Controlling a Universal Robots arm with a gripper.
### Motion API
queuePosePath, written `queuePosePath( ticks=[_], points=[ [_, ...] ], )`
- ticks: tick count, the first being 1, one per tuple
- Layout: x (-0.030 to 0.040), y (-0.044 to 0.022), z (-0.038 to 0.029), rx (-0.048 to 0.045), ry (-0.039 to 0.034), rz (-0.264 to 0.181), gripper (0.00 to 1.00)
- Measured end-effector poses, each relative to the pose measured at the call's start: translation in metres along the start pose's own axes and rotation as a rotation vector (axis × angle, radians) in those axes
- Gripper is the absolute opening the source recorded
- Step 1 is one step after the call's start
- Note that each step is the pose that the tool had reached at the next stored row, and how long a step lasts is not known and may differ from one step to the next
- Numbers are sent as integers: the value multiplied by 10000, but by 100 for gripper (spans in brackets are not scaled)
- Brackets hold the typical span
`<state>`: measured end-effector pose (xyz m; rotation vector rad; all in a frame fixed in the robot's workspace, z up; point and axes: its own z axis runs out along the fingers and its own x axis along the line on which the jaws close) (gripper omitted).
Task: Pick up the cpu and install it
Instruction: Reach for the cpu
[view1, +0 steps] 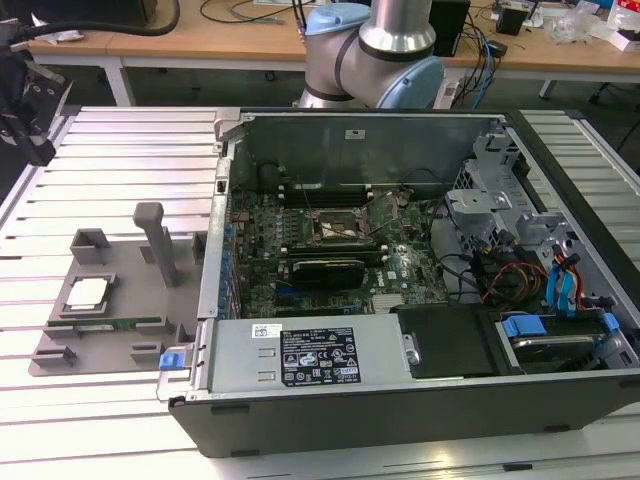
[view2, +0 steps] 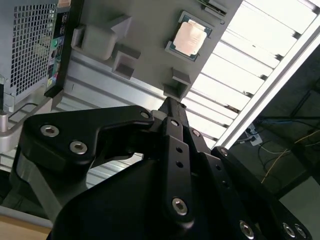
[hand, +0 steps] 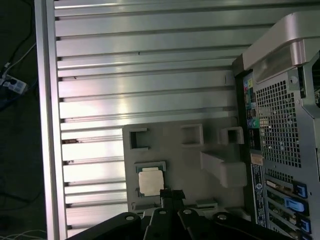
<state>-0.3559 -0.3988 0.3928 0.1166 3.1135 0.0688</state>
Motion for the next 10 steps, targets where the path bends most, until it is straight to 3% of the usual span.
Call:
queuePosePath(
  ticks=[2,9,10],
  points=[
    [37,-3,-1,0,0,0,11],
    [284,-21,-1,0,0,0,11],
    [293,-23,0,-2,-2,0,11]
  ],
)
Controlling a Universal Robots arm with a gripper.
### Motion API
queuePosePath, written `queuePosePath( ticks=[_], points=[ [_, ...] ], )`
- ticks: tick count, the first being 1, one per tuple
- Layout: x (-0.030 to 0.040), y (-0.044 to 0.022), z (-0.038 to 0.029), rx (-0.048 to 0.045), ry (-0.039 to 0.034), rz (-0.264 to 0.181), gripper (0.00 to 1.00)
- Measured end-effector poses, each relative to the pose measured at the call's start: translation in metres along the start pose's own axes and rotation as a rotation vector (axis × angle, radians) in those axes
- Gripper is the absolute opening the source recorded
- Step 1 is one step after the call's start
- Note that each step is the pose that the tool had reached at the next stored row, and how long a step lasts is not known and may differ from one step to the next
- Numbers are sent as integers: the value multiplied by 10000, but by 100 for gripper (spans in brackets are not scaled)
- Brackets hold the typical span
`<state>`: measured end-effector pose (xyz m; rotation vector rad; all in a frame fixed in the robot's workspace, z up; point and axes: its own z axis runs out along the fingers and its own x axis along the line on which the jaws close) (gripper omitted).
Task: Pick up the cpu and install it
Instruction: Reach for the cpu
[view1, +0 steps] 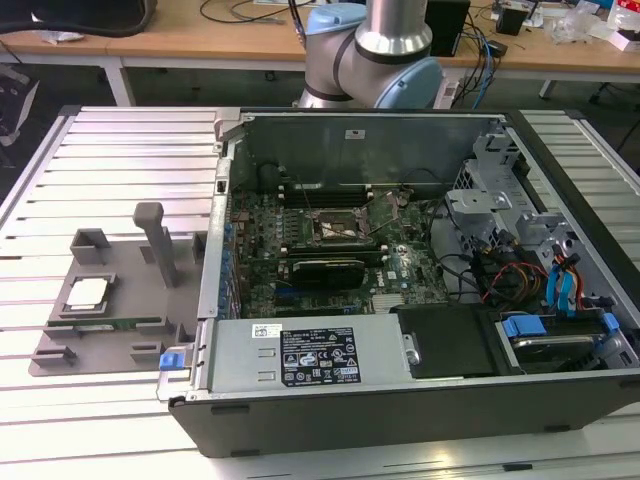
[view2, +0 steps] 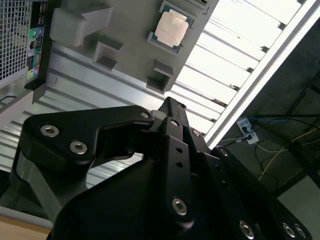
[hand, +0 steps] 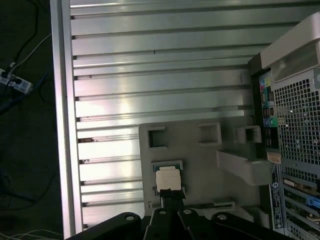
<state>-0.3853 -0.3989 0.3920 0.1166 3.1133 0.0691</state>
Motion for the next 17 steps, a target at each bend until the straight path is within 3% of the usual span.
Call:
queuePosePath(
  ticks=[4,9,12,14,17],
  points=[
    [-24,-33,3,2,2,1,11],
    [-103,-108,7,2,7,0,11],
    [-161,-188,10,7,10,-1,11],
    [-183,-284,13,6,9,0,11],
    [-186,-324,13,6,9,2,11]
  ],
)
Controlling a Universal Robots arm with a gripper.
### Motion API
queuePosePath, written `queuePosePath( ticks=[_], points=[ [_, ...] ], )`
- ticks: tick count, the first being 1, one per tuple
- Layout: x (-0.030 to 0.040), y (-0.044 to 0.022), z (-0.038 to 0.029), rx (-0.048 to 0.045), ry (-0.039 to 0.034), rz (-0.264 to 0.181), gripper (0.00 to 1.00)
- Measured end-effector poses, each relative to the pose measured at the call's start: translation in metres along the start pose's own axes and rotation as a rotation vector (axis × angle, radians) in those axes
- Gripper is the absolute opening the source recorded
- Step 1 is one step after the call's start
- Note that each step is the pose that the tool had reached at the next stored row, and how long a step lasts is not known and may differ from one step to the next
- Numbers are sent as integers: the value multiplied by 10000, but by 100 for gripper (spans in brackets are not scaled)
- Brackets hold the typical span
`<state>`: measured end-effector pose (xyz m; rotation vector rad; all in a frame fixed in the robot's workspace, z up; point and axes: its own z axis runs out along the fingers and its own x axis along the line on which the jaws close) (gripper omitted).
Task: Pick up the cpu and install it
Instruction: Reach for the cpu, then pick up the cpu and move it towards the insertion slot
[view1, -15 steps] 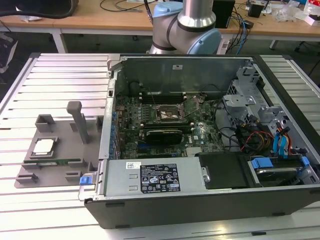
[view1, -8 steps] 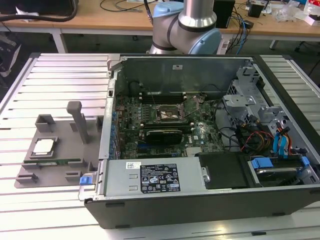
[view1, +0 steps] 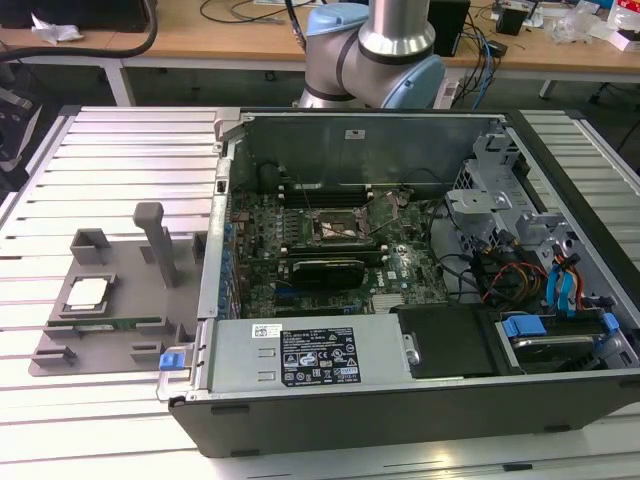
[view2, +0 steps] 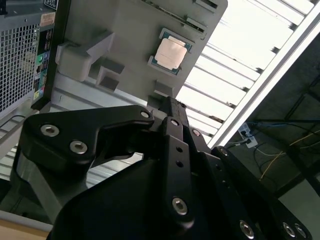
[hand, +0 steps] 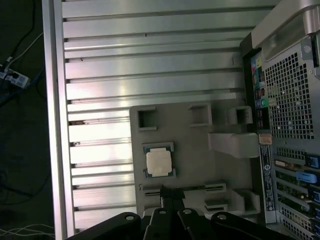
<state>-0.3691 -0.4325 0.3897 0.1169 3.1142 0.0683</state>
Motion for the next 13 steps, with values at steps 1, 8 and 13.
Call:
queuePosePath(
  ticks=[1,8,13],
  points=[
    [0,0,0,0,0,0,11],
    [0,-2,0,0,1,-1,11],
    [0,-3,0,1,0,-1,11]
  ],
)
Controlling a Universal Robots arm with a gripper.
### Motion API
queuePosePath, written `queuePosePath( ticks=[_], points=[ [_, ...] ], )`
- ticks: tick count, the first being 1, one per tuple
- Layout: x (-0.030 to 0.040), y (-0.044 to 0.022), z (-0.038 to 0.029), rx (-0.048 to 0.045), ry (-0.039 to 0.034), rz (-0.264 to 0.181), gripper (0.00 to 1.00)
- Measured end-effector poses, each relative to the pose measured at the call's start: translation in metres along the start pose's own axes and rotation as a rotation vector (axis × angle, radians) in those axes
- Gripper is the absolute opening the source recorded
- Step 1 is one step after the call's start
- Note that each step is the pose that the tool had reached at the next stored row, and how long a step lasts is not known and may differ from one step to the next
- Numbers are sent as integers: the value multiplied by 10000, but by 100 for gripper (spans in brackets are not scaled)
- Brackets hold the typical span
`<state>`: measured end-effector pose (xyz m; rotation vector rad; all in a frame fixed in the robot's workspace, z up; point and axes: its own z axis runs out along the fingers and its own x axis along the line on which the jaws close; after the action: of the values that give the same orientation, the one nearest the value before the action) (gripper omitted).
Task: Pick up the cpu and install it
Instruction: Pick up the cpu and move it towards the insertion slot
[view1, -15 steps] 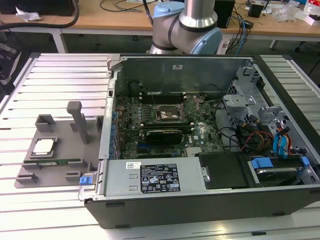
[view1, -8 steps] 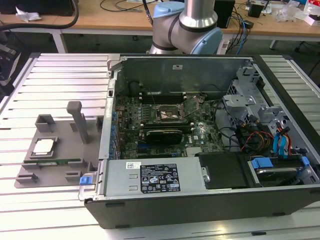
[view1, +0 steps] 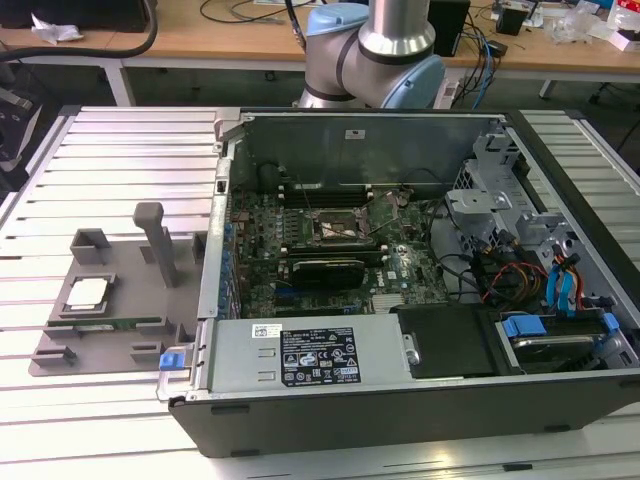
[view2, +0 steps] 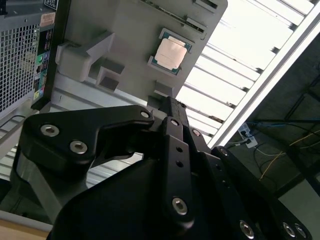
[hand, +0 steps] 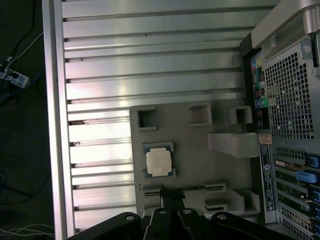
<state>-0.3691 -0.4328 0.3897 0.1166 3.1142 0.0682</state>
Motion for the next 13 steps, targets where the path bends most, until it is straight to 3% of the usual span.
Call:
queuePosePath(
  ticks=[2,3,5,7,10,12,13],
  points=[
    [0,0,0,0,0,0,11],
    [0,-1,0,0,0,0,23],
    [0,-1,0,-1,0,0,36],
    [0,-1,0,0,0,0,66],
    [0,-2,0,1,1,0,72],
    [-1,0,0,386,-24,-121,72],
    [-1,4,1,386,-17,-390,72]
  ],
)
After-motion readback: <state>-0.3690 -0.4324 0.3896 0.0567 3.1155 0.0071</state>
